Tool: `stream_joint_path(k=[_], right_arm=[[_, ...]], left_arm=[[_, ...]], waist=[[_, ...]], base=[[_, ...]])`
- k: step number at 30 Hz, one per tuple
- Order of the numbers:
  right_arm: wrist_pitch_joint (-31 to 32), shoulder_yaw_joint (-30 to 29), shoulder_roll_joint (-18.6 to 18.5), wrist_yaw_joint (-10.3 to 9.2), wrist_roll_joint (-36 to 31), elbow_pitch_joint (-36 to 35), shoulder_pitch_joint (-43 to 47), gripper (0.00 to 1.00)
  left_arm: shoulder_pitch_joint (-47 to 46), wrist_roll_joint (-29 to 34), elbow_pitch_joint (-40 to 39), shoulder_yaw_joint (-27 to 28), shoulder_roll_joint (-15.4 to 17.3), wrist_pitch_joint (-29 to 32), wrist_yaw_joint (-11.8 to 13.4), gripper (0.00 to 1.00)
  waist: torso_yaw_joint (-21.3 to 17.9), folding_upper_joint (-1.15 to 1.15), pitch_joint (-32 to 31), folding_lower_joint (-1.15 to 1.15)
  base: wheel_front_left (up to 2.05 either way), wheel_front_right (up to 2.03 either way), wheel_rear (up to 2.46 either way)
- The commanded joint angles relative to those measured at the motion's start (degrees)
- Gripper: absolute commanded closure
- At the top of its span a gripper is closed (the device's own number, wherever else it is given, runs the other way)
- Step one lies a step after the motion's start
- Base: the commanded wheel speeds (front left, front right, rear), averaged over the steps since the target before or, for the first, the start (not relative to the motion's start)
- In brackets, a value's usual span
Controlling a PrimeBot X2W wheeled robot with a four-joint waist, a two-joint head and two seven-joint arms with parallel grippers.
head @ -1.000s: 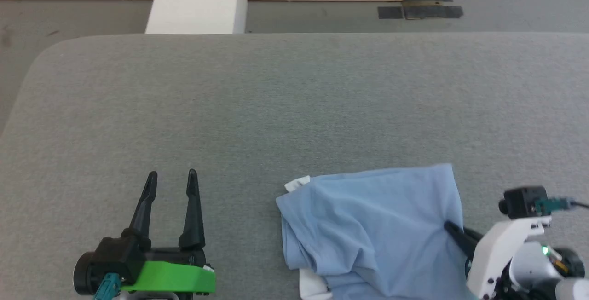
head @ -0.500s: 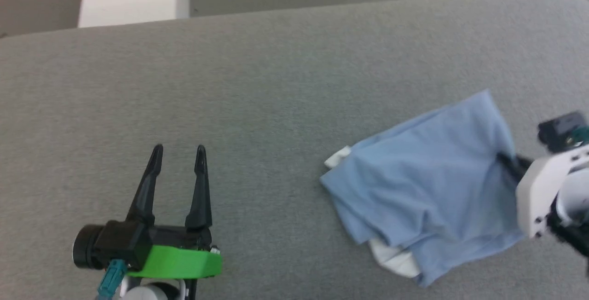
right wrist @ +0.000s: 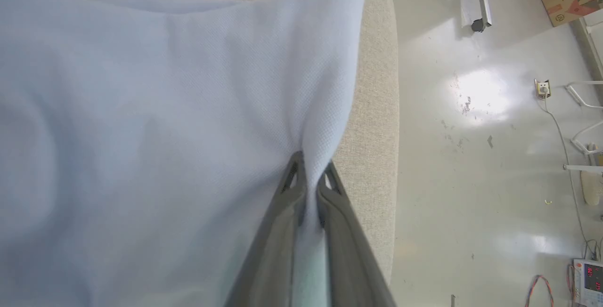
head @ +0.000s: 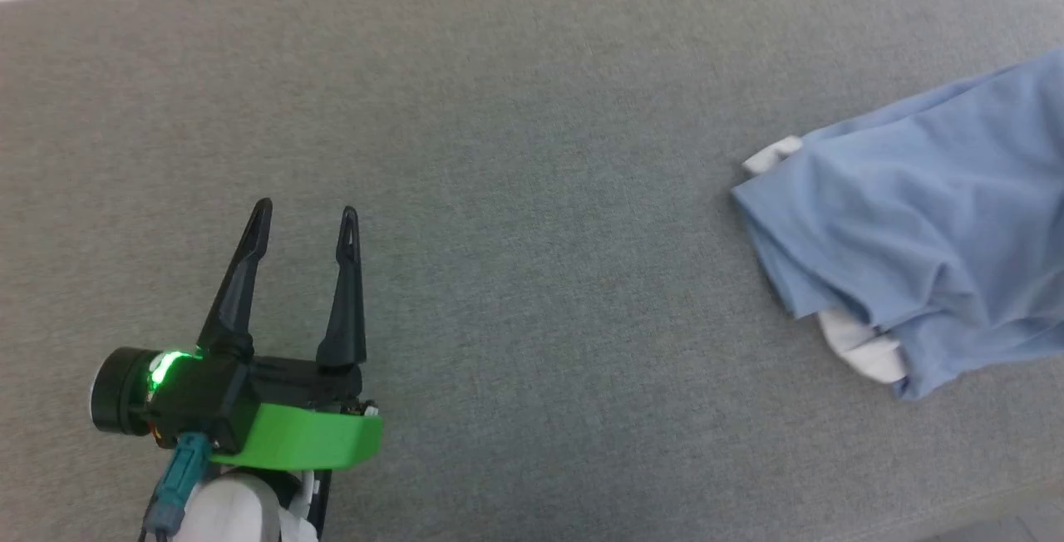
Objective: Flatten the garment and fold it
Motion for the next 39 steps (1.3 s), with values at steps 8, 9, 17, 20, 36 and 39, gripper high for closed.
stream_joint_path(k=[8, 9, 17, 20, 36, 39], right_arm=[[-5.39, 1.68, -7.09, -0.1, -2.87, 5.82, -6.47, 1.0], [-5.78, 1.63, -7.51, -0.1, -3.01, 6.6, -6.91, 1.0], [-9.27, 0.14, -8.78, -0.1, -4.96, 14.51, -10.72, 1.0], [-11.28, -0.63, -8.93, -0.1, -6.28, 18.09, -12.04, 1.0], [-20.46, -2.47, -5.02, -0.1, -10.96, 33.01, -18.07, 0.0], [-22.3, -2.38, -4.51, -0.1, -11.08, 34.85, -19.04, 0.0]], left_arm=[[-2.35, 1.18, -1.81, -0.36, 1.52, 1.15, 0.07, 0.0], [-2.44, 1.27, -2.07, -0.36, 1.64, 1.25, 0.12, 0.0], [-3.87, 2.88, -5.03, -0.83, 2.92, 2.49, 0.37, 0.0], [-4.57, 3.76, -6.29, -1.38, 3.43, 3.23, 0.3, 0.0], [-5.3, 5.02, -9.3, -1.96, 4.81, 5.94, 0.82, 0.0], [-5.21, 4.42, -8.53, -2.03, 4.33, 5.23, 1.17, 0.0]], waist=[[-1.11, 0.0, 5.74, -0.01], [-0.98, 0.0, 6.18, -0.01], [-0.4, 0.0, 9.94, -0.01], [-0.27, 0.0, 11.18, -0.01], [0.43, 0.0, 12.86, -0.01], [0.79, 0.0, 11.67, -0.01]], base=[[0.0, 0.0, 0.0], [0.0, 0.0, 0.0], [0.0, 0.0, 0.0], [0.0, 0.0, 0.0], [0.0, 0.0, 0.0], [0.0, 0.0, 0.0]])
